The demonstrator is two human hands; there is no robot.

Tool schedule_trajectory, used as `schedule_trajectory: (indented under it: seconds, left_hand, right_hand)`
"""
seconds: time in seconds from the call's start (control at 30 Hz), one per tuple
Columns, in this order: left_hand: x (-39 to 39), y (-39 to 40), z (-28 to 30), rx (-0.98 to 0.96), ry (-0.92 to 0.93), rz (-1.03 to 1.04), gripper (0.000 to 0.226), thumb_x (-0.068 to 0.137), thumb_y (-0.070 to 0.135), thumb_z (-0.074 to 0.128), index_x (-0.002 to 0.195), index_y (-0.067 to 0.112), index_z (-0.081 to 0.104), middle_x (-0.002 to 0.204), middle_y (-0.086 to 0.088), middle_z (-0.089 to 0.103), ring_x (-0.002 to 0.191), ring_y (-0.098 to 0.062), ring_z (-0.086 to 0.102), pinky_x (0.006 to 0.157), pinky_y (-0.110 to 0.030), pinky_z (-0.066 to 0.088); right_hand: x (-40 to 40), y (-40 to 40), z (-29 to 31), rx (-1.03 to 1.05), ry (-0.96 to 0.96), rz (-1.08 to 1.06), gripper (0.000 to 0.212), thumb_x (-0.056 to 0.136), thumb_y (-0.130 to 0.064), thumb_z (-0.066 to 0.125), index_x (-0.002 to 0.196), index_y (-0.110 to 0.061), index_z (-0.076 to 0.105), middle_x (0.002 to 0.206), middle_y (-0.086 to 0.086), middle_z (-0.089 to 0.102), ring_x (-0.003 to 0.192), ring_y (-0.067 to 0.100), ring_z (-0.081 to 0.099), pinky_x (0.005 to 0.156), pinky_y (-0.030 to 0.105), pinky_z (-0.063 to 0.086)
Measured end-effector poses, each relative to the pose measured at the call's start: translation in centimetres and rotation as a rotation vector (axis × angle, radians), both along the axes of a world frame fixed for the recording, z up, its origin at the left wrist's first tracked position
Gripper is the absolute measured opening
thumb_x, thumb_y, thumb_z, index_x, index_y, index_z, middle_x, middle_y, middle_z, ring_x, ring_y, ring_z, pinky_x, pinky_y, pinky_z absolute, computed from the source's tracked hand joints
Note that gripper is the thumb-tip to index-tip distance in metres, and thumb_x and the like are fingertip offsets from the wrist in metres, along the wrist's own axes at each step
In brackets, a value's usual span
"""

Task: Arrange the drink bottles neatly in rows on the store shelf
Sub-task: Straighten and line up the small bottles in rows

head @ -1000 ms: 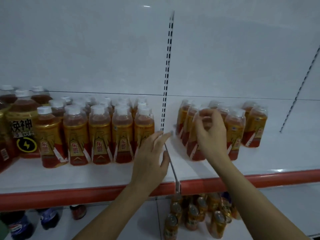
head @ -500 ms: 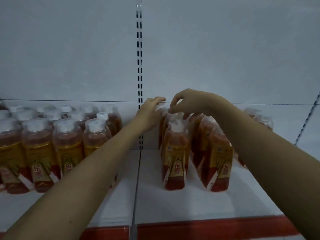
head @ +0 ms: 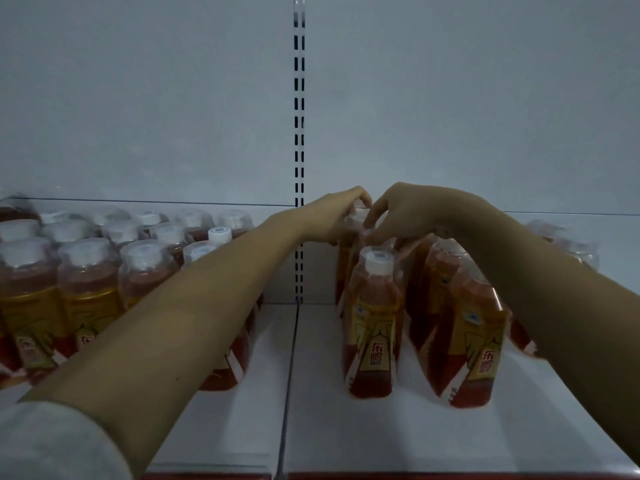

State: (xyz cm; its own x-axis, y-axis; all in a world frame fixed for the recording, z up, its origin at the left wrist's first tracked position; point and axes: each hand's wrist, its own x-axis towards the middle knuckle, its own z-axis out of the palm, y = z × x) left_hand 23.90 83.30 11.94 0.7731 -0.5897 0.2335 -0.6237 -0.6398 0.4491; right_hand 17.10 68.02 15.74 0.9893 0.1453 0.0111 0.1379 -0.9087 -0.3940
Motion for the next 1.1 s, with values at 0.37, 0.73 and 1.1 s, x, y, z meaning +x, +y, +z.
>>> schedule_trajectory:
  seconds: [0.37,0.73,1.1]
  left_hand:
    - [1.1,4.7,2.0,0.371,-0.195,0.026,0.049,0.091,0.022,0.066,0.137,0.019,0.05,0.127,-0.006,0.054,0.097,-0.017,0.053,0.082,-0.03,0.048]
    - [2.6,10.2,3.2,0.559,-0.194,0.088,0.05,0.085,0.028,0.075,0.129,0.019,0.053,0.114,0.002,0.052,0.099,-0.018,0.049,0.086,-0.032,0.043]
    - [2.7,11.7,2.5,0.516,-0.306,-0.029,0.023,0.09,0.011,0.062,0.079,0.023,0.046,0.074,0.008,0.043,0.078,-0.019,0.046,0.072,-0.03,0.037]
  right_hand:
    - [-0.7,4.0,1.4,0.115,0.025,-0.061,0.027,0.078,-0.02,0.087,0.101,-0.011,0.078,0.093,0.001,0.078,0.071,0.021,0.078,0.095,0.046,0.058]
    - [0.7,11.2,0.7,0.1,0.025,-0.048,0.035,0.076,-0.019,0.089,0.104,-0.002,0.076,0.101,0.009,0.078,0.07,0.021,0.078,0.087,0.043,0.063]
    - [0.9,15.6,-0.1,0.007,0.044,-0.083,0.03,0.087,-0.017,0.078,0.114,-0.006,0.072,0.085,0.007,0.072,0.065,0.017,0.074,0.078,0.03,0.064]
